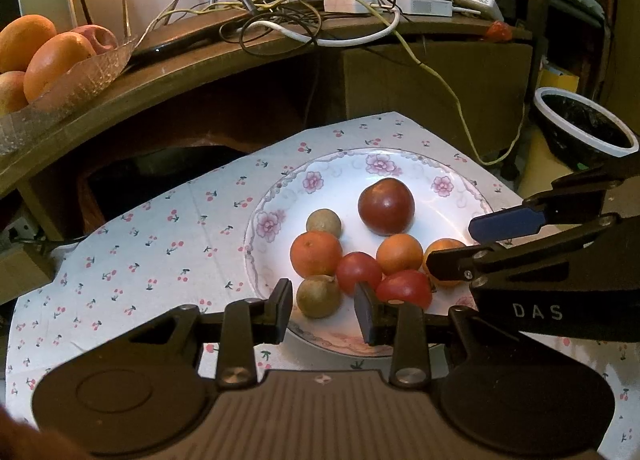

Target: Organize fruits

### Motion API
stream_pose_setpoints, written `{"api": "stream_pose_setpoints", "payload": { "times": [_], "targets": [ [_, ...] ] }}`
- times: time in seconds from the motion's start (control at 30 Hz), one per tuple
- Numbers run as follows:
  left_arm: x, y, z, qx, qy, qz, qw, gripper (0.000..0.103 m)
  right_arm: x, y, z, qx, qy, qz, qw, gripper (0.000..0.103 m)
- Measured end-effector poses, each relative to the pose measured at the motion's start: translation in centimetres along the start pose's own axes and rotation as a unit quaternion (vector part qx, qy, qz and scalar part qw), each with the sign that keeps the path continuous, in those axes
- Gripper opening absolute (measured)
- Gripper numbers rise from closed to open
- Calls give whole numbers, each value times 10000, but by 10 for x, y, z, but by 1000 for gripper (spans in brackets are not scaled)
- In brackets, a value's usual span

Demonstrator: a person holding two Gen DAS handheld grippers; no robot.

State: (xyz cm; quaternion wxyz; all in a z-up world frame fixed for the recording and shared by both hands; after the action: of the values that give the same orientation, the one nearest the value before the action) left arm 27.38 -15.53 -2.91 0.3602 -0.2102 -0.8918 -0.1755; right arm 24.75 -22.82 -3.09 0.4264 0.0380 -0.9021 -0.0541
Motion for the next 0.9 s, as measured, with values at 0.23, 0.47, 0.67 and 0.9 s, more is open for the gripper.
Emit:
{"api": "stream_pose_setpoints", "payload": {
  "times": [0.23, 0.47, 0.67, 0.9],
  "targets": [
    [0, 1, 0, 24, 14, -36, 10000, 42, 1, 0, 1, 17, -21, 55, 10000, 43],
    [-1, 1, 0, 40, 32, -83, 10000, 47, 3, -2, 2, 4, -45, 79, 10000, 43],
    [1, 0, 1, 72, 57, -155, 9998, 53, 7, -3, 1, -28, -92, 120, 9999, 44],
    [3, 5, 3, 178, 86, -301, 9994, 64, 8, -4, 1, -45, -120, 155, 9998, 45]
  ]
}}
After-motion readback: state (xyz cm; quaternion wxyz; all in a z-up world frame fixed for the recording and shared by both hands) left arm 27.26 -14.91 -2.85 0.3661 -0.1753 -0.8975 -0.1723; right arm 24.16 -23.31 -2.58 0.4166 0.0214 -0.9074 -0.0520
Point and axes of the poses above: each gripper's, at about its wrist camera, not at the fingertips, and x roughly against the way its jaws point, y to its left, z to its underside, the point moved 8 cm from there along -x, roughly the way its jaws point, and after that the axes turned 8 degrees about -x, right-handed, at the moved point
